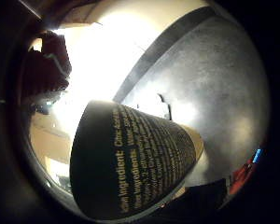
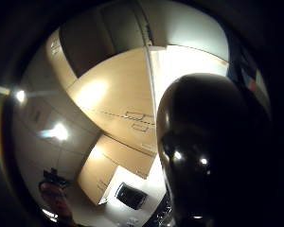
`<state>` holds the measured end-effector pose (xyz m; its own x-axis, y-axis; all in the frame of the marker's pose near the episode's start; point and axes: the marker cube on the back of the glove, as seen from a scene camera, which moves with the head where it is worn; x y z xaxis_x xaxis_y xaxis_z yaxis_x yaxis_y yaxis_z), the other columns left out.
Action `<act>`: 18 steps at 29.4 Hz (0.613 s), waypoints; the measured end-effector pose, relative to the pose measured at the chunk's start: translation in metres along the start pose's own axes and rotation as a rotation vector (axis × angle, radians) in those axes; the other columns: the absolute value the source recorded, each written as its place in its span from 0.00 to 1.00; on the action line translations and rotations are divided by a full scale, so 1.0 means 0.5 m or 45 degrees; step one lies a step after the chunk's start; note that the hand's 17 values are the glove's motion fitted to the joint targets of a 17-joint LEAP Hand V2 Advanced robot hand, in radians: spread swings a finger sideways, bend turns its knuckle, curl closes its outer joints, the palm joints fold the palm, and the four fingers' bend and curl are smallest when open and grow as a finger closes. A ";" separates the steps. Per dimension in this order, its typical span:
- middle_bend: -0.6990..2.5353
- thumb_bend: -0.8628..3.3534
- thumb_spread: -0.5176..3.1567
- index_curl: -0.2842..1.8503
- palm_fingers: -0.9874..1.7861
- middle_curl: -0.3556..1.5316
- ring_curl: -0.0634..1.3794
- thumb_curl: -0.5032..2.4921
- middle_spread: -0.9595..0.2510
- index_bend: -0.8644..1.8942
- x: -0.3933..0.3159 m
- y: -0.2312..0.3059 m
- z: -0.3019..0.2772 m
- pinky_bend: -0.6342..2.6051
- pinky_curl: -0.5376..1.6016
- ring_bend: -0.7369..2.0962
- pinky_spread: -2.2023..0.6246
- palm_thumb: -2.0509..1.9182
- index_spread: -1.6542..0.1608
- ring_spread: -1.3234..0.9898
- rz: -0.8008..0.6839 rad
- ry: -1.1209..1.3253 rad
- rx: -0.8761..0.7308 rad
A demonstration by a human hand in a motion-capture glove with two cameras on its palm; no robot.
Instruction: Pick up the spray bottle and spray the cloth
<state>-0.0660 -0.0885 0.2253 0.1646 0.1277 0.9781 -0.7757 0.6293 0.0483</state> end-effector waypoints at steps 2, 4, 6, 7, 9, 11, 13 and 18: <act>0.36 0.20 0.30 0.45 0.77 0.50 0.42 0.42 0.77 0.43 -0.001 0.013 -0.012 0.26 0.46 0.39 0.78 0.80 0.82 0.55 -0.017 -0.024 0.035; 0.36 0.20 0.30 0.45 0.77 0.50 0.42 0.42 0.77 0.43 -0.003 0.026 -0.017 0.26 0.46 0.39 0.78 0.80 0.82 0.55 -0.042 -0.031 0.041; 0.36 0.20 0.31 0.45 0.77 0.50 0.42 0.42 0.77 0.43 -0.004 0.038 -0.018 0.26 0.46 0.39 0.78 0.80 0.82 0.55 -0.050 -0.024 0.037; 0.36 0.20 0.31 0.45 0.77 0.50 0.42 0.42 0.77 0.43 -0.004 0.044 -0.019 0.26 0.46 0.39 0.78 0.80 0.82 0.55 -0.045 -0.016 0.036; 0.36 0.20 0.31 0.45 0.77 0.50 0.42 0.42 0.77 0.43 -0.006 0.053 -0.023 0.26 0.46 0.39 0.78 0.80 0.82 0.55 -0.038 -0.002 0.039; 0.36 0.20 0.31 0.45 0.77 0.50 0.42 0.42 0.77 0.42 -0.009 0.055 -0.030 0.26 0.47 0.38 0.78 0.80 0.82 0.55 -0.040 0.010 0.047; 0.36 0.20 0.31 0.45 0.77 0.50 0.42 0.42 0.77 0.42 -0.016 0.051 -0.034 0.26 0.47 0.38 0.78 0.80 0.82 0.55 -0.053 0.014 0.058; 0.36 0.20 0.31 0.45 0.77 0.50 0.42 0.42 0.77 0.42 -0.024 0.052 -0.002 0.25 0.47 0.38 0.78 0.80 0.82 0.55 -0.144 0.009 0.017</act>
<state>-0.0876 -0.0729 0.2147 0.2556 0.0617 0.9648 -0.7600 0.6297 0.1611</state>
